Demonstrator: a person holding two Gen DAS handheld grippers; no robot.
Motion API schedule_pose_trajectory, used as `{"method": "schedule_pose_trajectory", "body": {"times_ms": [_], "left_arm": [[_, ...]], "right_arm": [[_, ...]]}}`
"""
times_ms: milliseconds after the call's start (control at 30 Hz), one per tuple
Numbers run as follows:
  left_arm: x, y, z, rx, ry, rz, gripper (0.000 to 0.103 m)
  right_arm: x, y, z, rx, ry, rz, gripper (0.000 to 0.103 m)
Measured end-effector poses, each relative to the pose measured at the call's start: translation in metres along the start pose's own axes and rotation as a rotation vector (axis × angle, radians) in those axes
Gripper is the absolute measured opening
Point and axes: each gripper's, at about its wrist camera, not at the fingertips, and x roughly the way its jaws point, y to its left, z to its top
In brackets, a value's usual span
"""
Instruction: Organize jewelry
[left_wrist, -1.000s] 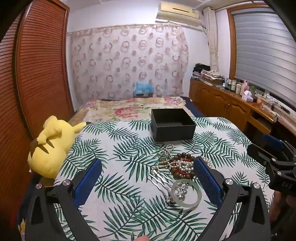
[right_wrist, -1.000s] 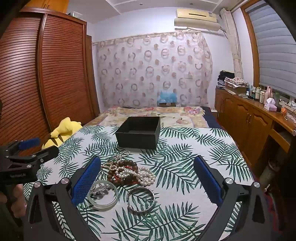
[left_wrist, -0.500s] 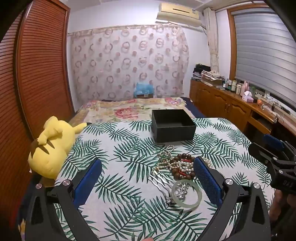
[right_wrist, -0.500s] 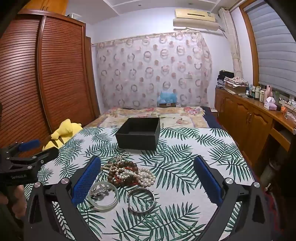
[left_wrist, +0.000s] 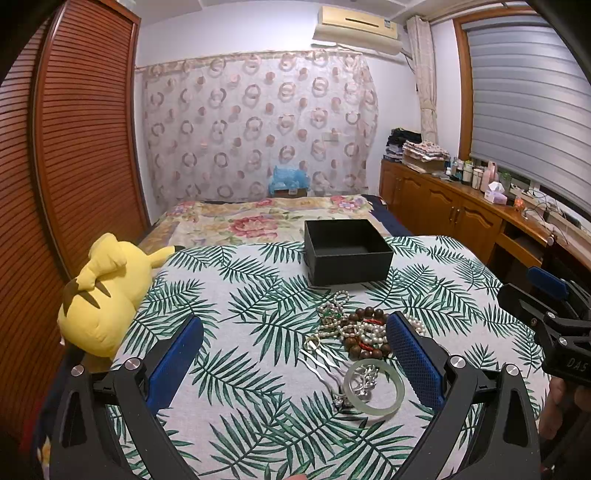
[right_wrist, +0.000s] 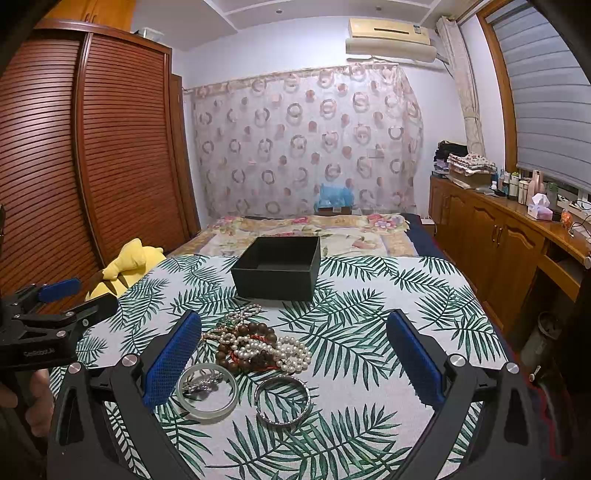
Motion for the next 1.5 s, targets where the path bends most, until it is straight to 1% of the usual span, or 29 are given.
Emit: {"method": "schedule_pose_trajectory", "body": {"times_ms": [1033,1067,1500], "left_arm": [[0.0047,0.0009,0.0031,0.000,-0.003,0.000,0.095],[-0.0004,-0.0007,-0.0002,0.001,-0.007,0.001,0.096],[-0.0006,-0.0006,-0.0002,0.001,-0.009,0.001,0.095]], "right_arm": [[-0.0015,-0.0002,-0.0002,0.003,-0.004,0.002,0.100],[-0.0014,-0.0003,-0.0003,0.003,-0.005,0.001,0.100],[-0.0013,-0.0002,-0.0006,0.003,-0.004,0.002,0.100]]}}
